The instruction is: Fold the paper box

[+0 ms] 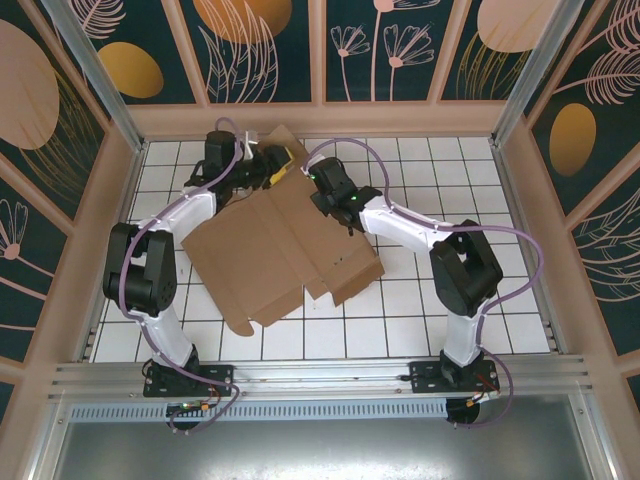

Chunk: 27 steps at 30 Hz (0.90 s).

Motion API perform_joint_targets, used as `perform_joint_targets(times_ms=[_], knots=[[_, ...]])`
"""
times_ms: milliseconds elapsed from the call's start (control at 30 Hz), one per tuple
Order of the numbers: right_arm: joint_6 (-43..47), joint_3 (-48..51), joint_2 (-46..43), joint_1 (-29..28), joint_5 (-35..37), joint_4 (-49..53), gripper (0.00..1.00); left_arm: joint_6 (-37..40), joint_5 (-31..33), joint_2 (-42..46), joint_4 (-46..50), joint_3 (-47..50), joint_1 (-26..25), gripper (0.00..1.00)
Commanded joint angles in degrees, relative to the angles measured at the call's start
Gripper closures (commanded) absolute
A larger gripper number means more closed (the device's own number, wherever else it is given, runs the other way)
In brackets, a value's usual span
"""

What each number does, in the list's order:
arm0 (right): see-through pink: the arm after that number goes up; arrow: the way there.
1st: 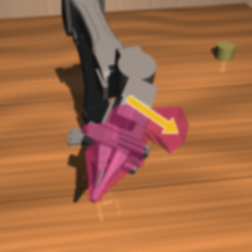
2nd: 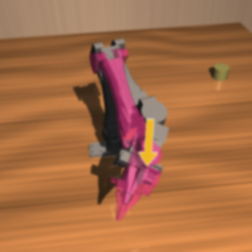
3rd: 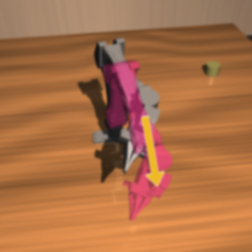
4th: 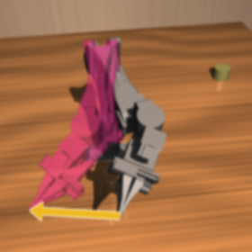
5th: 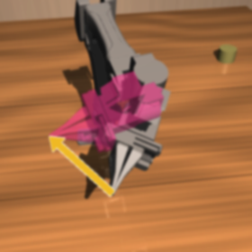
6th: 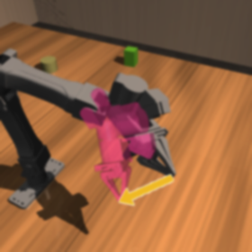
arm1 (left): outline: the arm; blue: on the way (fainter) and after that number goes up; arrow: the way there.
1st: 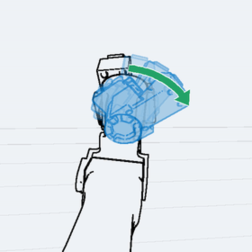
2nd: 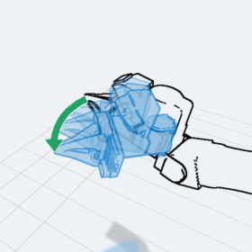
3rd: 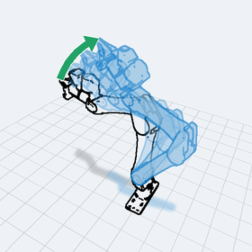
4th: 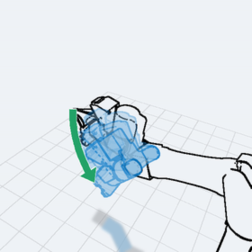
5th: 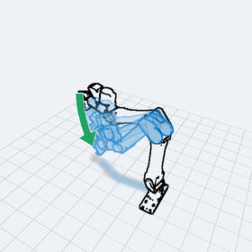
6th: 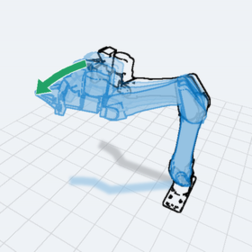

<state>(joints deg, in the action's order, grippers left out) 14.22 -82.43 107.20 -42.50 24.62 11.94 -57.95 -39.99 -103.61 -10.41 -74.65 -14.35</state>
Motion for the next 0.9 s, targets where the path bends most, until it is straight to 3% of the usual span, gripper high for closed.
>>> perform_joint_targets(times_ms=[0, 233, 567, 867], knots=[[1.5, -1.1, 0.2, -1.0, 2.5, -1.3, 1.0, 1.6, -0.3, -1.6, 1.4, -4.1, -1.9, 0.39], [0.5, -3.0, 0.0, -1.6, 2.3, -0.3, 1.0, 5.9, 3.7, -5.1, 9.5, -9.1, -3.5, 0.37], [1.0, -4.0, -0.8, -2.3, 0.7, 0.2, 1.0, 4.3, 4.0, -7.1, 9.1, -11.3, -4.2, 0.39], [3.9, -4.1, -0.1, -4.3, 4.5, -0.2, 1.0, 6.0, 4.8, -7.6, 11.9, -13.9, -4.6, 0.39]])
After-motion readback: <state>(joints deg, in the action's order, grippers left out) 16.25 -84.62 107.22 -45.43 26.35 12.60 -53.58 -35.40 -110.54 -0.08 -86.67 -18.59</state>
